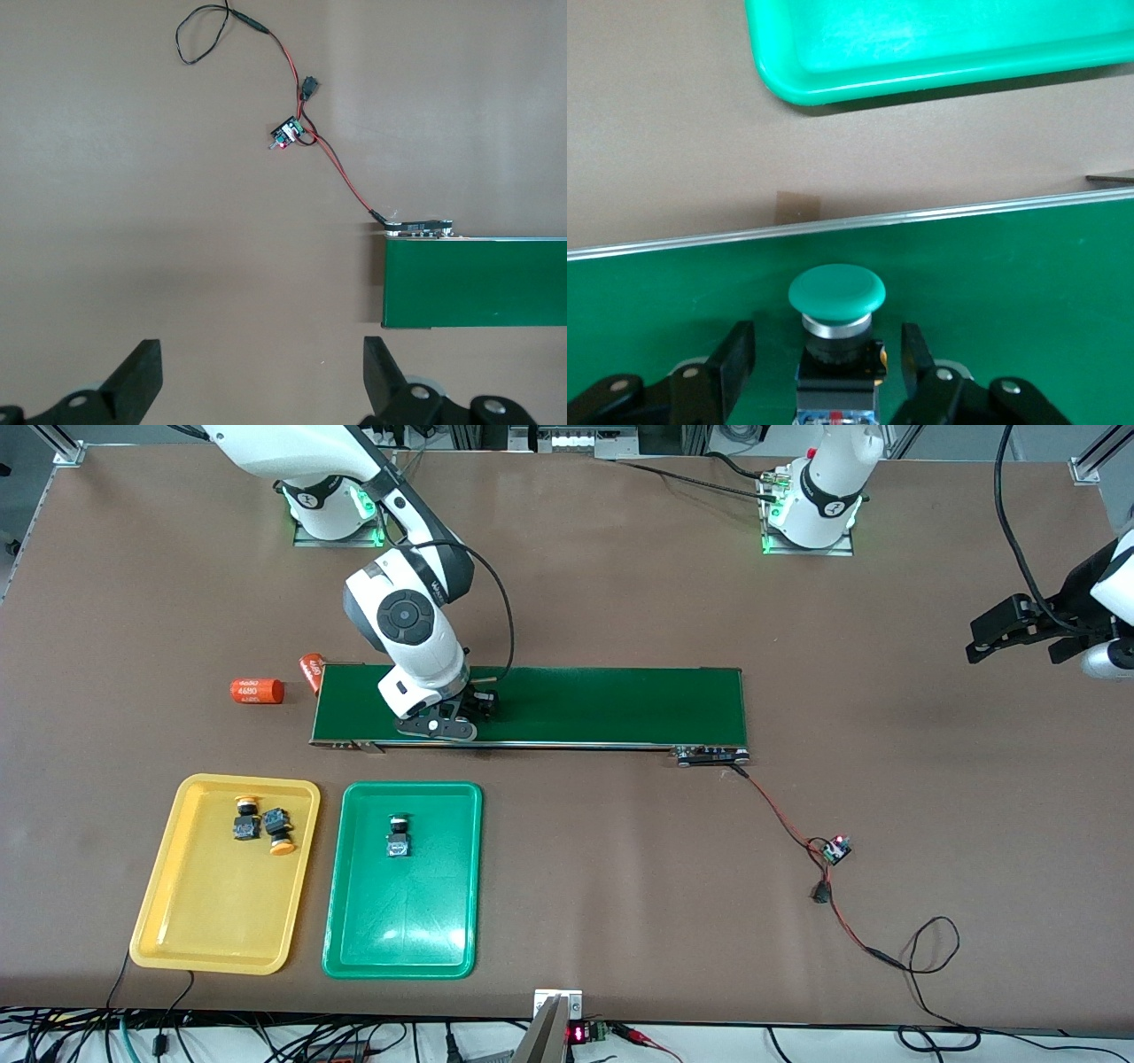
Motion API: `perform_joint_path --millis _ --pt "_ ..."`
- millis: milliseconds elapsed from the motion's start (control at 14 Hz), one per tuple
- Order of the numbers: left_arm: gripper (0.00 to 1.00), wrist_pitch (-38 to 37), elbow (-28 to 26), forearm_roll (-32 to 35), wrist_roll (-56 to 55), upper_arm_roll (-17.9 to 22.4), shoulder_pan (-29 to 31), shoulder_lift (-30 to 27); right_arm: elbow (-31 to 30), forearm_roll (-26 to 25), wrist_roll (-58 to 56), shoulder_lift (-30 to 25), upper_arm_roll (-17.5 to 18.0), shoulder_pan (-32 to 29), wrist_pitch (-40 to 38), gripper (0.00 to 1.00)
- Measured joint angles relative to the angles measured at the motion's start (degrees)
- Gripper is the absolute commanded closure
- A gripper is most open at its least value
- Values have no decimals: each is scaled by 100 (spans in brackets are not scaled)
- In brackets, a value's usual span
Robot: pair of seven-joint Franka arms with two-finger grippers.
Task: Sort buttons by color to trays
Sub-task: 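Grasp the green-capped button with the right gripper, then carry the green button to the green tray with the right gripper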
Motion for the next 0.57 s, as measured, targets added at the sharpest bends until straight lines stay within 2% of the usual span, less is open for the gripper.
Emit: perform_joint_path --millis 287,573 --pt "0 0 0 0 0 0 0 0 1 -22 0 0 -22 -16 1 71" --pt "0 0 0 0 0 0 0 0 17 -101 -34 -4 -31 -42 1 73"
